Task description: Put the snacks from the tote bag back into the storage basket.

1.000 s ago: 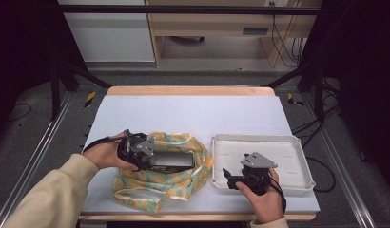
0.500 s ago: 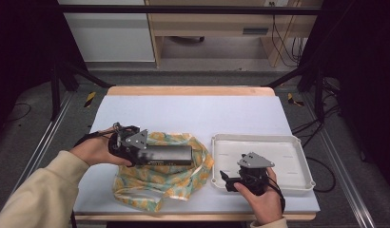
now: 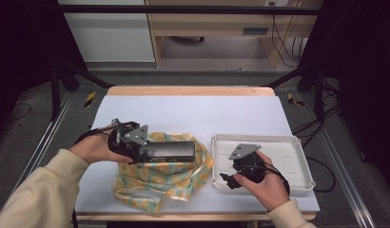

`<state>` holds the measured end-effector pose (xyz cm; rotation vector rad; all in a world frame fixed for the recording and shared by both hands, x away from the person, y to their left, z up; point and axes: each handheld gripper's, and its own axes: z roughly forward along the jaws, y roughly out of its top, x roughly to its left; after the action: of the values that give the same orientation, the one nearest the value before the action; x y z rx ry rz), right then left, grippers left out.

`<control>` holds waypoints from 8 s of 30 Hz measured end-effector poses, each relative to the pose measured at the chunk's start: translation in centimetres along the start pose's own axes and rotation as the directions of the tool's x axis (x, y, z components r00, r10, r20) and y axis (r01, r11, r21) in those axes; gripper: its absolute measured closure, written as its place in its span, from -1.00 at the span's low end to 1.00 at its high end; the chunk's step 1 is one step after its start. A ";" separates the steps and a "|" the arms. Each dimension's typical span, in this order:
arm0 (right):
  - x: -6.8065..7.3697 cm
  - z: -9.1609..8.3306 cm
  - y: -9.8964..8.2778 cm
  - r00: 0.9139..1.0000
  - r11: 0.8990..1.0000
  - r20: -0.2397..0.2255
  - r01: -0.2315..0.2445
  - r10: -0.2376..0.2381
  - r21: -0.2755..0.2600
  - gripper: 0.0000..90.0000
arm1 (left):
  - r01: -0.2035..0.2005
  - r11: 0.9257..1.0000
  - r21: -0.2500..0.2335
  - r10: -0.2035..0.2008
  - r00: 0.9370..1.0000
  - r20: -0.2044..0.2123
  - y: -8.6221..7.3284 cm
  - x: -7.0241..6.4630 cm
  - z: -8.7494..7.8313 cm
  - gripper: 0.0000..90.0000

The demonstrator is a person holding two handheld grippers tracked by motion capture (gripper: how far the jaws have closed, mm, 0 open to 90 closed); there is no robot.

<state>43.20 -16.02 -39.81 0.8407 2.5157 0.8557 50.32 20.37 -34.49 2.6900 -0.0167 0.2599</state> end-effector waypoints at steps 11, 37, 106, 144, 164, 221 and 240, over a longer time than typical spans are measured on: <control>-1.3 -0.7 3.6 0.987 0.990 -0.088 0.137 -0.134 0.029 -0.70 | 0.007 1.000 -0.005 -0.007 1.000 -0.011 0.7 -0.1 -0.8 -0.05; -2.0 -2.1 8.0 0.949 0.956 -0.157 0.287 -0.274 0.066 -0.75 | -0.027 1.000 -0.005 0.027 1.000 0.001 4.4 0.0 -0.6 -0.05; -2.6 -0.3 7.1 0.877 0.879 -0.305 0.438 -0.370 0.192 -0.06 | 0.050 0.994 -0.095 -0.053 0.998 -0.029 3.7 -0.4 0.0 -0.76; -10.9 -4.8 -3.6 0.937 0.921 -0.211 0.323 -0.278 0.219 -0.05 | 0.204 0.971 -0.127 -0.220 0.967 -0.127 -3.5 -2.4 -0.3 -0.84; -11.5 -4.2 -5.3 0.917 0.905 -0.262 0.360 -0.300 0.225 -0.05 | 0.222 0.969 -0.106 -0.235 0.963 -0.135 -5.0 -3.0 -0.7 -0.84; -10.6 -0.1 -6.2 0.850 0.857 -0.399 0.457 -0.343 0.238 -0.07 | 0.238 0.965 -0.111 -0.248 0.965 -0.085 -5.3 -3.3 0.5 -0.84; -10.8 0.0 -6.6 0.890 0.882 -0.350 0.393 -0.293 0.261 -0.62 | 0.236 0.966 -0.108 -0.245 0.966 -0.084 -5.4 -3.4 0.4 -0.84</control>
<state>48.70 -27.09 -42.56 0.3326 3.0069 0.4812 47.36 24.97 -37.78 2.5481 0.3170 0.3039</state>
